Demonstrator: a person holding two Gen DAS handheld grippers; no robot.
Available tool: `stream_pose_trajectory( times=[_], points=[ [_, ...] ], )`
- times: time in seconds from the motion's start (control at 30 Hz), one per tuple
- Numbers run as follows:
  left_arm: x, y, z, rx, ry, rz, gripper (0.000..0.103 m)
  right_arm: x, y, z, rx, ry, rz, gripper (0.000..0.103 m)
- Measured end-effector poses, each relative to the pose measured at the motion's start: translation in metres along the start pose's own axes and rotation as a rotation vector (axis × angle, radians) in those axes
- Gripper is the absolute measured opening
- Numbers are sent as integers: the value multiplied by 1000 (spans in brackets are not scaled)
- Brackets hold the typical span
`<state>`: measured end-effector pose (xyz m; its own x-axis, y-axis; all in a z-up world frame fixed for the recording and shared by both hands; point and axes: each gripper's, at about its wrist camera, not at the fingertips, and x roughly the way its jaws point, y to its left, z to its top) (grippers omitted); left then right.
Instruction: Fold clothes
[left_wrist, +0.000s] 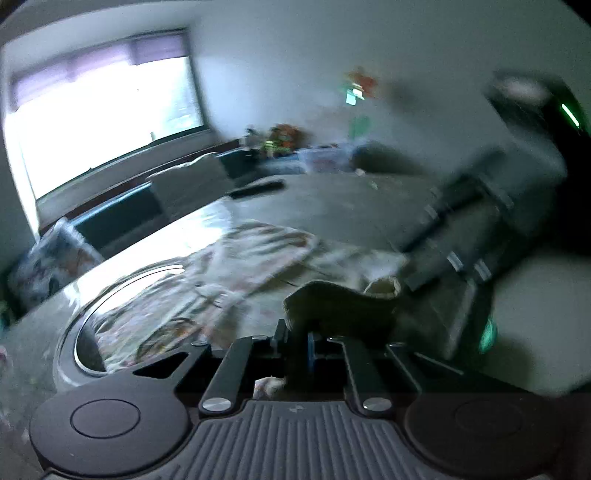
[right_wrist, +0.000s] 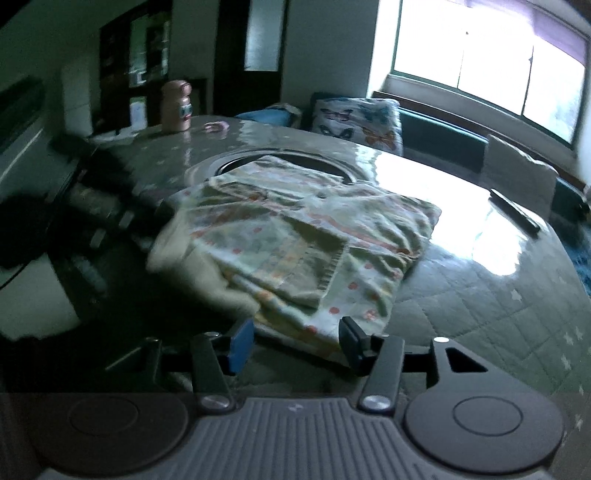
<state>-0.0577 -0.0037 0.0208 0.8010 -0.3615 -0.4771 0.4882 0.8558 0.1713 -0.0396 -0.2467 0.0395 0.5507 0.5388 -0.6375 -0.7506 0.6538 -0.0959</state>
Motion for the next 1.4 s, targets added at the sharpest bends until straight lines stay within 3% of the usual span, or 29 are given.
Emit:
stream_pose_trajectory(
  times=[0.1,0.3,0.37,0.47,0.57,0.63,0.67,1.0,1.1,1.13,1.23,1.4],
  points=[
    [2,12,9,-65,-10,3,10,3,9,2,-42,-24,18,52],
    [4,21,16,-100,-1,3,10,23,19,16,-85,-78,42,50],
    [4,21,14,-108,3,5,10,32,22,19,-108,-77,54,46],
    [2,21,9,-114,12,9,12,43,23,23,-103,-59,89,27],
    [-6,20,4,-103,12,28,17,45,17,30,-52,-51,108,20],
    [-13,19,-1,-92,12,51,39,43,12,34,-9,-56,120,17],
    [-17,19,-4,-84,12,66,42,42,10,36,8,-60,124,17],
    [-20,13,-35,26,78,182,48,37,4,56,72,-109,114,13],
    [-12,13,-41,70,92,209,44,36,3,59,79,-119,104,13],
    [-10,13,-43,83,99,226,33,35,3,58,85,-122,103,12],
    [-11,18,-47,73,114,242,13,34,3,56,101,-133,98,11],
    [-35,19,-39,43,78,237,7,19,11,54,88,-161,112,10]
  ],
)
